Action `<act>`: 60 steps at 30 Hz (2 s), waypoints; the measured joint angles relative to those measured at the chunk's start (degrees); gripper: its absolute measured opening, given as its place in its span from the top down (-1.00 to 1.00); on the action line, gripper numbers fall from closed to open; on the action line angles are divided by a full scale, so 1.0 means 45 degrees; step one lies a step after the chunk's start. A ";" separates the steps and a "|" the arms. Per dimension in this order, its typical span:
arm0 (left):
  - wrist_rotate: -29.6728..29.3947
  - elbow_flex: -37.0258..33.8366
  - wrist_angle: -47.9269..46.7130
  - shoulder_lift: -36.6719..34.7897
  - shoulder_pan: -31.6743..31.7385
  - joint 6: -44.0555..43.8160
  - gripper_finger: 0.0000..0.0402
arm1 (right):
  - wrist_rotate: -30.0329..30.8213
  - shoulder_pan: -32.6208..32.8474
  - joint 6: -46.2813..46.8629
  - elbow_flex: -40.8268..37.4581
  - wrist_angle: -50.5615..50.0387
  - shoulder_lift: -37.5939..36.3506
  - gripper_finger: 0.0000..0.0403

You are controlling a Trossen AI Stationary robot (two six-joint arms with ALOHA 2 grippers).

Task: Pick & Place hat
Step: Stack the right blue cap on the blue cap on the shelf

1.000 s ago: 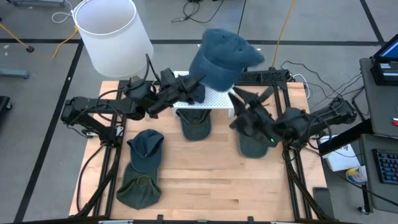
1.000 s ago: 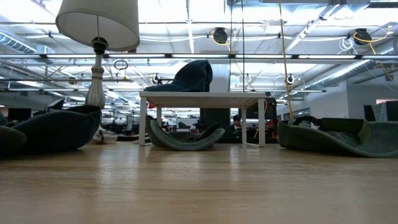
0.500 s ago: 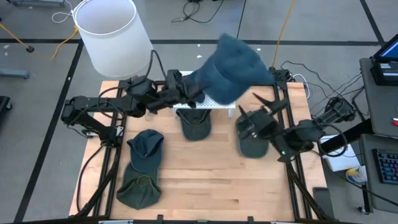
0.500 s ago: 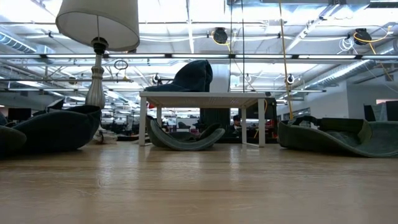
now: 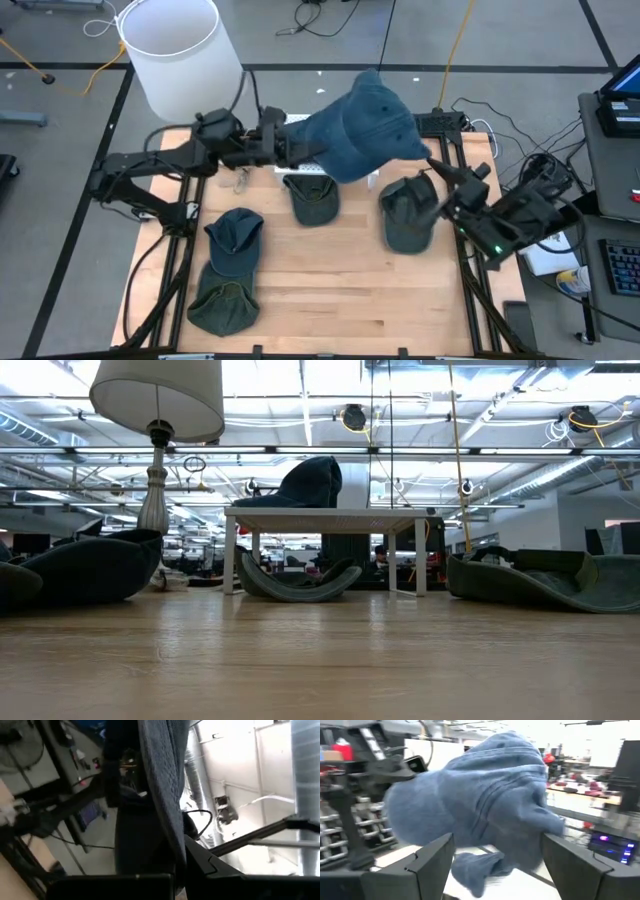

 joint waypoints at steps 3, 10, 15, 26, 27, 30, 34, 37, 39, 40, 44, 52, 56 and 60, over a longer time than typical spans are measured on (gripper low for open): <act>0.0197 -0.0002 -0.1097 -0.0559 0.0138 0.0919 0.96 | 0.0005 0.0492 0.0448 0.0000 0.0007 -0.0018 -0.44; 0.0420 0.0000 -0.4400 -0.2007 -0.0131 0.2631 0.96 | 0.0005 0.1343 0.1863 0.0000 0.0425 -0.0338 -0.44; 0.0267 0.0002 -0.5943 -0.2886 -0.0630 0.3508 0.96 | 0.0007 0.1657 0.2058 0.0267 0.0947 -0.0539 -0.44; -0.0411 0.0006 -0.6016 -0.3751 -0.2076 0.5656 0.96 | -0.0508 0.2693 0.1741 0.1549 0.0891 -0.0470 -0.44; -0.0417 0.0006 -0.5896 -0.3729 -0.2227 0.5878 0.96 | -0.0791 0.2773 0.1723 0.1549 0.0825 -0.0461 -0.44; -0.0416 0.0006 -0.5605 -0.3670 -0.2625 0.6581 0.96 | -0.1812 0.2888 0.1767 0.1549 0.0328 -0.0455 -0.44; -0.0420 0.0006 -0.5544 -0.3533 -0.3034 0.7015 0.96 | -0.2626 0.2716 0.2746 0.1549 -0.0766 -0.0479 -0.44; -0.0447 0.0006 -0.5190 -0.3388 -0.3389 0.7075 0.96 | -0.3585 0.2310 0.4256 0.1549 -0.2351 -0.0485 -0.44; -0.0446 0.0011 -0.4841 -0.3272 -0.3604 0.7277 0.96 | -0.4243 0.1958 0.5596 0.1549 -0.3694 -0.0484 -0.44; -0.0440 0.0011 -0.4744 -0.3204 -0.3730 0.7364 0.96 | -0.4560 0.1766 0.6273 0.1549 -0.4355 -0.0484 -0.44; -0.0444 0.0011 -0.4685 -0.2925 -0.4067 0.7503 0.96 | -0.6434 0.0789 0.9157 0.1549 -0.6626 -0.0479 -0.44; -0.1026 0.0011 -0.4638 -0.2835 -0.4595 0.7882 0.96 | -0.9425 -0.1257 1.3276 0.1549 -0.9396 -0.0466 -0.44; -0.1483 0.0011 -0.4644 -0.2835 -0.4826 0.7982 0.96 | -1.1419 -0.2155 1.4750 0.1549 -0.9953 -0.0257 -0.44; -0.1612 0.0011 -0.4687 -0.2835 -0.4901 0.7934 0.96 | -1.3033 -0.2730 1.5734 0.1549 -0.9890 0.0021 -0.44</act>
